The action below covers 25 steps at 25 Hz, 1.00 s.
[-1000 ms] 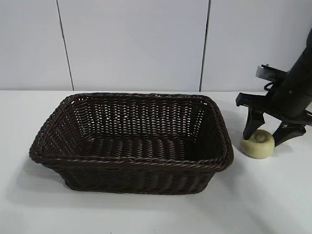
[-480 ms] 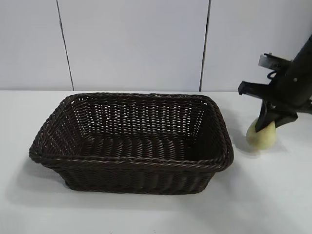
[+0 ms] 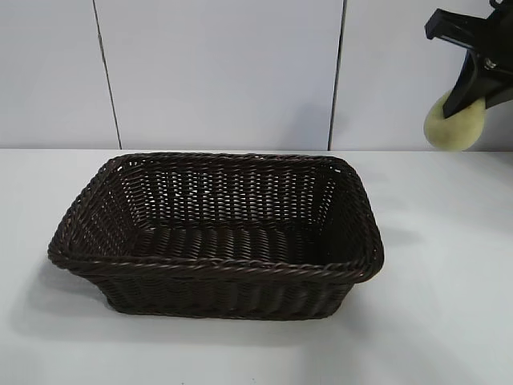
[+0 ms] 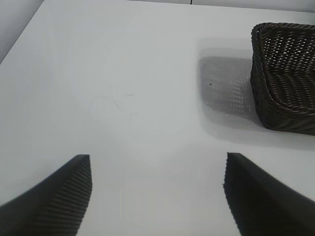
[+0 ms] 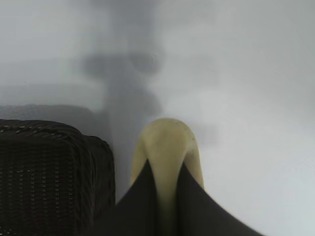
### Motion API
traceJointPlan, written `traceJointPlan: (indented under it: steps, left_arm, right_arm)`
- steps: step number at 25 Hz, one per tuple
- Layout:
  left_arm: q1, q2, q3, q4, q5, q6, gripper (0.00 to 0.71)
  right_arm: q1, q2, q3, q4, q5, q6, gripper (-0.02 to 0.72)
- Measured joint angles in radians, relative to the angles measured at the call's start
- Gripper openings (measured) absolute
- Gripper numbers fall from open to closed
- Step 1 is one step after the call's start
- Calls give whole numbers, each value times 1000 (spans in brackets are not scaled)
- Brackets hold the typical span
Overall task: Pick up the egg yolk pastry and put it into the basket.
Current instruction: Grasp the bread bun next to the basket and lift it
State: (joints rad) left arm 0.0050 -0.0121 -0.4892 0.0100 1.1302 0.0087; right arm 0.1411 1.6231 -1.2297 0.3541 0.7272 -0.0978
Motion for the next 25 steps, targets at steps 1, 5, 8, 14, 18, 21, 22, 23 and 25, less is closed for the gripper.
traceJointPlan:
  steps: [1, 5, 8, 14, 18, 21, 22, 23, 25]
  left_arm:
    - [0, 0, 0, 0, 0, 0, 541]
    - [0, 0, 0, 0, 0, 0, 541]
    - [0, 0, 0, 0, 0, 0, 541]
    - [0, 0, 0, 0, 0, 0, 541]
    - [0, 0, 0, 0, 0, 0, 541]
    - [0, 0, 0, 0, 0, 0, 541]
    - [0, 0, 0, 0, 0, 0, 541]
    - [0, 0, 0, 0, 0, 0, 541]
    - [0, 0, 0, 0, 0, 0, 541]
  right_arm:
    - [29, 0, 1, 1, -14, 0, 34]
    - [161, 0, 1, 13, -65, 3, 34]
    - [259, 0, 1, 17, -101, 16, 34]
    - [409, 0, 1, 21, -182, 19, 34]
    - [464, 12, 1, 25, -258, 19, 34]
    - [492, 52, 1, 35, -317, 19, 34]
    - [500, 70, 1, 38, -340, 19, 34]
    - [506, 90, 1, 43, -360, 19, 34]
    - [515, 126, 1, 48, -400, 20, 34]
